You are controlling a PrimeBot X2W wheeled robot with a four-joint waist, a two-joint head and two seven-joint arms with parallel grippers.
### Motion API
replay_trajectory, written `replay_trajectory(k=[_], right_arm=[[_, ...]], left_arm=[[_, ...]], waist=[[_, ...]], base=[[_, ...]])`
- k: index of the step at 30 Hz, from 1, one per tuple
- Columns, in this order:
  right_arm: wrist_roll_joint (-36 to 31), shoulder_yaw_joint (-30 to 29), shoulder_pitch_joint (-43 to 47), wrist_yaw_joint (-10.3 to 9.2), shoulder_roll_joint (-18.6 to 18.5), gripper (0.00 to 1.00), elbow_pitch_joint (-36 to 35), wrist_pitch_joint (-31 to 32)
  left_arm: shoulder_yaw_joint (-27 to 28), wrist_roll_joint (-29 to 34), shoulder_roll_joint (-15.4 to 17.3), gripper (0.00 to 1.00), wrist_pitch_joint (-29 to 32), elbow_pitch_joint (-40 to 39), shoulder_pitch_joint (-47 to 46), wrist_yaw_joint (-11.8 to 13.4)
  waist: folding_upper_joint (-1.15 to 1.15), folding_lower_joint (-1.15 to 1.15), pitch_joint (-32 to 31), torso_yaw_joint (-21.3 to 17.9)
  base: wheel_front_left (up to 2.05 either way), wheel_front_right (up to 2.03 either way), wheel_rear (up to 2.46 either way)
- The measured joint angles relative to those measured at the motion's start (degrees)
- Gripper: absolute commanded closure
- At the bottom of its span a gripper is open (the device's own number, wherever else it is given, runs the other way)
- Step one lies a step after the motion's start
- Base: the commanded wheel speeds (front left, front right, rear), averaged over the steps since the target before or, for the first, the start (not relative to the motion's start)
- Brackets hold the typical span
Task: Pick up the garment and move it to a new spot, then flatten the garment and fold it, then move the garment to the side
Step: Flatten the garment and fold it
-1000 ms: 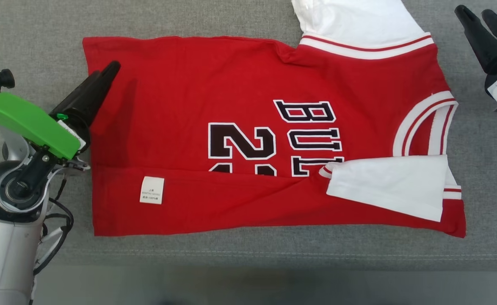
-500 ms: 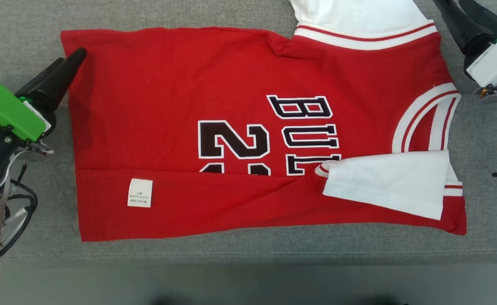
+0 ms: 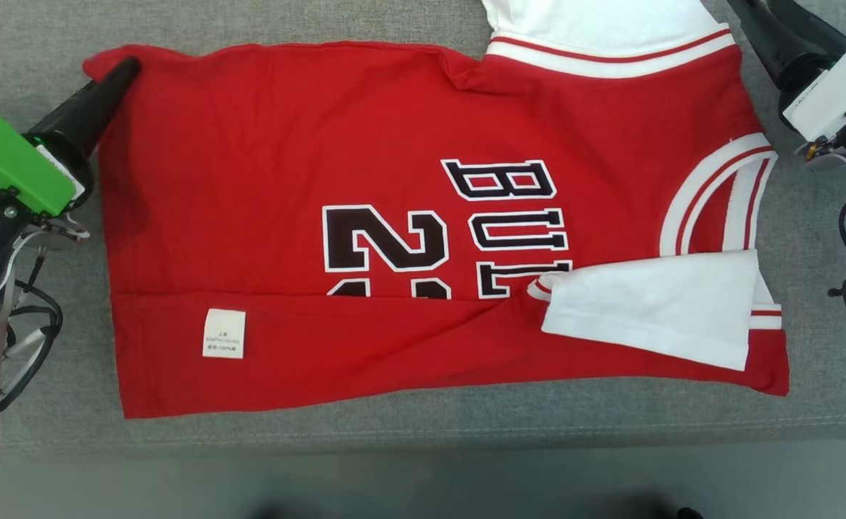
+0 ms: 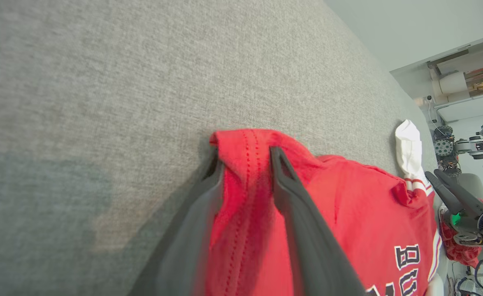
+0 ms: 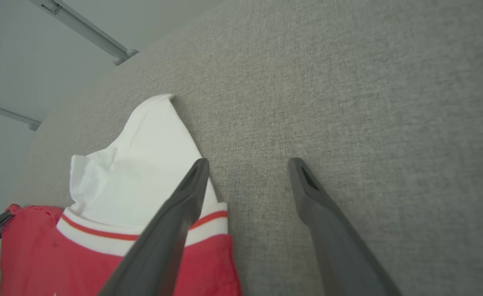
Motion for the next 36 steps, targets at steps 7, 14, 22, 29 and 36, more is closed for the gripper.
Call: replay_trajectory(k=[7, 14, 22, 29, 36], right_arm=[[-0.4, -0.2, -0.6, 0.62, -0.4, 0.0, 1.9, -0.7], [0.2, 0.9, -1.7, 2.2, -0.5, 0.0, 3.4, 1.0], [1.5, 3.7, -1.8, 3.55, -0.8, 0.0, 4.7, 5.7], [1.3, 4.9, -2.5, 3.47, -2.0, 0.67, 4.9, 9.3], [0.6, 4.7, -3.2, 3.48, -1.8, 1.0, 5.0, 8.3]], left_arm=[[-1.1, -0.6, -1.6, 1.0, 0.0, 1.1, -0.7, -0.5], [-2.5, -0.9, -3.3, 1.0, -0.3, 2.6, -0.9, -0.9], [-3.8, -0.9, -4.3, 1.0, -0.3, 4.4, -0.9, -1.0], [-4.4, -1.3, -4.2, 1.0, -0.3, 3.8, -0.9, -1.0], [-5.0, -1.5, -4.3, 1.0, -0.9, 2.8, -0.9, -1.0]], waist=[[0.0, 0.0, 0.0, 0.5], [0.0, 0.0, -0.9, 1.9], [0.0, 0.0, -3.0, 3.0], [0.0, 0.0, -3.8, 3.5], [0.0, 0.0, -3.5, 3.7]], base=[[0.0, 0.0, 0.0], [0.0, 0.0, 0.0], [0.0, 0.0, 0.0], [0.0, 0.0, 0.0], [0.0, 0.0, 0.0]])
